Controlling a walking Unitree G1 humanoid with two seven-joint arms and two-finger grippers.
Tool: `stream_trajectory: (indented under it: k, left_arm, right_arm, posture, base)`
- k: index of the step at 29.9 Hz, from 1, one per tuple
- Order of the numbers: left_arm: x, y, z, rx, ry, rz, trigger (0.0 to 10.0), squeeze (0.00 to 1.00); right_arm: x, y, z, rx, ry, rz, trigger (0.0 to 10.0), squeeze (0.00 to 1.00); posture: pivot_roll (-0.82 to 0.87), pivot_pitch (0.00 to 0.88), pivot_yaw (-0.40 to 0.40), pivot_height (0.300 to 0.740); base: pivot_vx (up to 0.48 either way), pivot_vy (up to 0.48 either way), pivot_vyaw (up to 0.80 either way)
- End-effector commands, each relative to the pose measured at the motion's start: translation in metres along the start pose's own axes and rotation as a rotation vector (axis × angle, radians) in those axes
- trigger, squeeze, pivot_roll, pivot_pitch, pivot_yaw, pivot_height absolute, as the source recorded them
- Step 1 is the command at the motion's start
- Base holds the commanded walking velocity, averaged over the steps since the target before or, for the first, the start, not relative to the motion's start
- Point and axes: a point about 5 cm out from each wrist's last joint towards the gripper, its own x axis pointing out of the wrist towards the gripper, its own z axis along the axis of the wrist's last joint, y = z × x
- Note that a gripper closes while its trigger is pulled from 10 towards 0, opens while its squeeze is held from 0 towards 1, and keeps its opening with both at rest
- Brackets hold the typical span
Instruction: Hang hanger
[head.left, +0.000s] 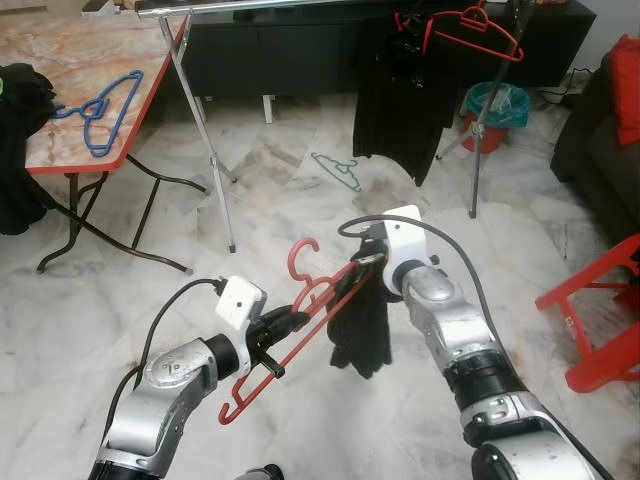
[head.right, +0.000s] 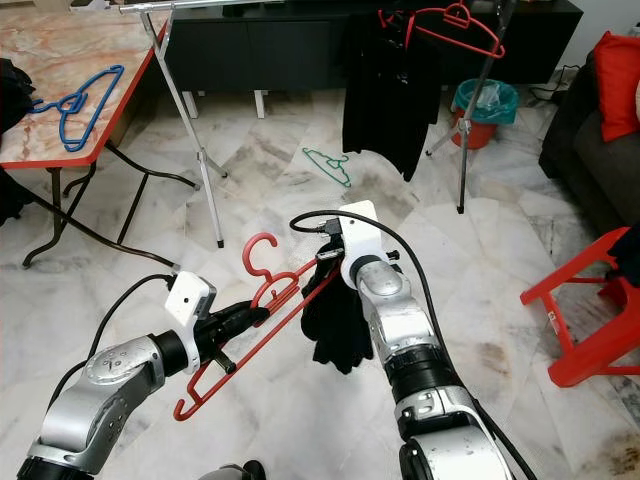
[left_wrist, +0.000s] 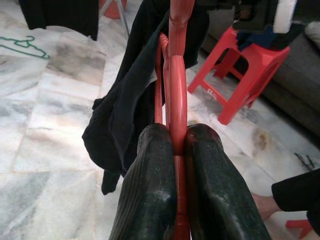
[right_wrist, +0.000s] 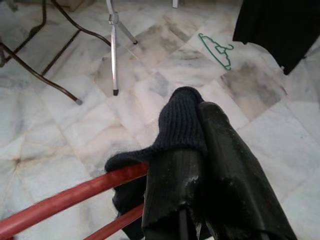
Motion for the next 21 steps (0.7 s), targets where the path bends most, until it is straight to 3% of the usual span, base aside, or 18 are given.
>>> stream_trajectory:
  k: [1, 10, 21]
  left_arm:
    - [0.002, 0.003, 0.003, 0.026, -0.016, 0.029, 10.0, 0.00]
    - [-0.001, 0.023, 0.000, 0.074, 0.012, 0.187, 10.0, 0.00]
    - [-0.004, 0.036, 0.002, 0.112, 0.007, 0.275, 10.0, 0.00]
  right_arm:
    - [-0.002, 0.006, 0.007, -0.001, -0.029, 0.026, 10.0, 0.00]
    - [-0.003, 0.000, 0.008, -0.002, -0.023, 0.003, 10.0, 0.00]
    - [-0.003, 0.000, 0.008, -0.002, -0.020, 0.003, 10.0, 0.00]
  posture:
    - [0.03, 0.105, 0.015, 0.740]
    - [0.04, 0.108, 0.011, 0.740]
    - [0.04, 0.111, 0.011, 0.740]
  base:
    - [0.000, 0.000, 0.00]
    - [0.000, 0.000, 0.00]
    - [0.000, 0.000, 0.00]
